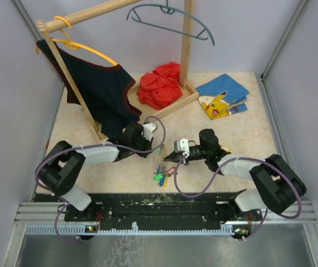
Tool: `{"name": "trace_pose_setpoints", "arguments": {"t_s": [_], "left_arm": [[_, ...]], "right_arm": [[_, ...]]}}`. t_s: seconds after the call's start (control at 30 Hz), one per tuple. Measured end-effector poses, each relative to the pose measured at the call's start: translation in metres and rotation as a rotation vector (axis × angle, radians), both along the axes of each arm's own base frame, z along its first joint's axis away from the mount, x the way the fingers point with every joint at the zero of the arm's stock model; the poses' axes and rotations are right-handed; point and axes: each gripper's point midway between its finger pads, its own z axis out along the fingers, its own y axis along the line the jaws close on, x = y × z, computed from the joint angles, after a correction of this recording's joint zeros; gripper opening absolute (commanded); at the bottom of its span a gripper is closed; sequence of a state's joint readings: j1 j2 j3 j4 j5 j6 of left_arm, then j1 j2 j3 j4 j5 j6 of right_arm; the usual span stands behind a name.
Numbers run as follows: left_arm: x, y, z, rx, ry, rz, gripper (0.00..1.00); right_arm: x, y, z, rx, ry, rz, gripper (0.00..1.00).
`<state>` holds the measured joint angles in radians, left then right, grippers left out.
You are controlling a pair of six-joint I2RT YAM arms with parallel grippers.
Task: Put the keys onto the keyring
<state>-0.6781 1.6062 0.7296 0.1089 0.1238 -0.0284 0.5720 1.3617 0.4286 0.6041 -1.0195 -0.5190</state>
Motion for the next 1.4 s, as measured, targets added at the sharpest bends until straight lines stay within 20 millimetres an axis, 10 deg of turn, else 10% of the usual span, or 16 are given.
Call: {"name": "trace_pose_setpoints", "arguments": {"t_s": [0.47,0.93,1.4], "left_arm": [[-0.015,0.010,0.005,-0.015,-0.028,-0.030,0.01],[-0.018,0.003,0.085,-0.137,-0.413,-0.238,0.01],[-0.047,-0.015,0.118,-0.179,-0.714,-0.593,0.00]], "right_arm": [[0.002,-0.001,0.000,-0.001,0.009,-0.008,0.00],[0.006,-0.006,0.007,-0.009,-0.004,-0.047,0.00],[0.018,-0.010,0.015,-0.013,-0.066,-0.115,0.00]]}}
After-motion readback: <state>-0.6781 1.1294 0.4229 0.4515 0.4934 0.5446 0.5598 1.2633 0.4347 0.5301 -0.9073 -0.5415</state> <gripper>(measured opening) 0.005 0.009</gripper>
